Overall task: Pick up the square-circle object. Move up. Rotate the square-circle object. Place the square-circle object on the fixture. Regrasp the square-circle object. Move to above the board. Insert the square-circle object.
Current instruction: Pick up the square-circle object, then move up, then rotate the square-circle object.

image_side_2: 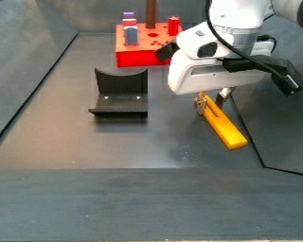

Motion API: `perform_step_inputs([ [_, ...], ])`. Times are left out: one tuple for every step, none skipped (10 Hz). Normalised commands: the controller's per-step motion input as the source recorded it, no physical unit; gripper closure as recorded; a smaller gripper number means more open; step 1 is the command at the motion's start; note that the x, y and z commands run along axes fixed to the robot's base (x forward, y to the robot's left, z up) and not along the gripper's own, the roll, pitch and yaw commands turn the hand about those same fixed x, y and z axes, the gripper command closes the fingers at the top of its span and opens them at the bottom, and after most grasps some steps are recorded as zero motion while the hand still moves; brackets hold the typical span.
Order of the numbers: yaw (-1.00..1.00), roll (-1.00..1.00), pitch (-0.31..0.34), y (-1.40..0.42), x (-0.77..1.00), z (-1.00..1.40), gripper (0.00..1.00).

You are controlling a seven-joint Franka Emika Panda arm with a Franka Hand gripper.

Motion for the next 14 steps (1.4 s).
perform_step_inputs([
  [0.0, 0.0, 0.0, 0.0, 0.0, 0.0, 1.0],
  [0.0, 0.0, 0.0, 0.0, 0.0, 0.83, 1.0],
  [0.0, 0.0, 0.008, 0.0, -0.01, 0.82, 1.0],
  [-0.01, 0.0, 0.027, 0.0, -0.03, 0.74, 1.0],
  [-0.01, 0.01, 0.043, 0.0, -0.02, 0.64, 1.0],
  [-0.02, 0.01, 0.057, 0.01, -0.01, 0.52, 1.0],
  [-0.02, 0.02, 0.063, 0.01, -0.01, 0.39, 1.0],
  [-0.02, 0.04, 0.061, 0.01, -0.02, 0.21, 1.0],
  [0.0, 0.0, 0.0, 0.36, 0.73, 0.83, 1.0],
  [-0.01, 0.0, 0.055, 0.32, 0.65, 0.67, 1.0],
  [-0.01, -0.01, 0.095, 0.24, 0.54, 0.56, 1.0],
  [-0.01, -0.01, 0.109, 0.12, 0.3, 0.33, 1.0],
  [-1.0, 0.0, 0.0, 0.0, 0.0, 0.0, 1.0],
  [-1.0, 0.0, -0.004, -0.03, -0.08, -0.09, 1.0],
])
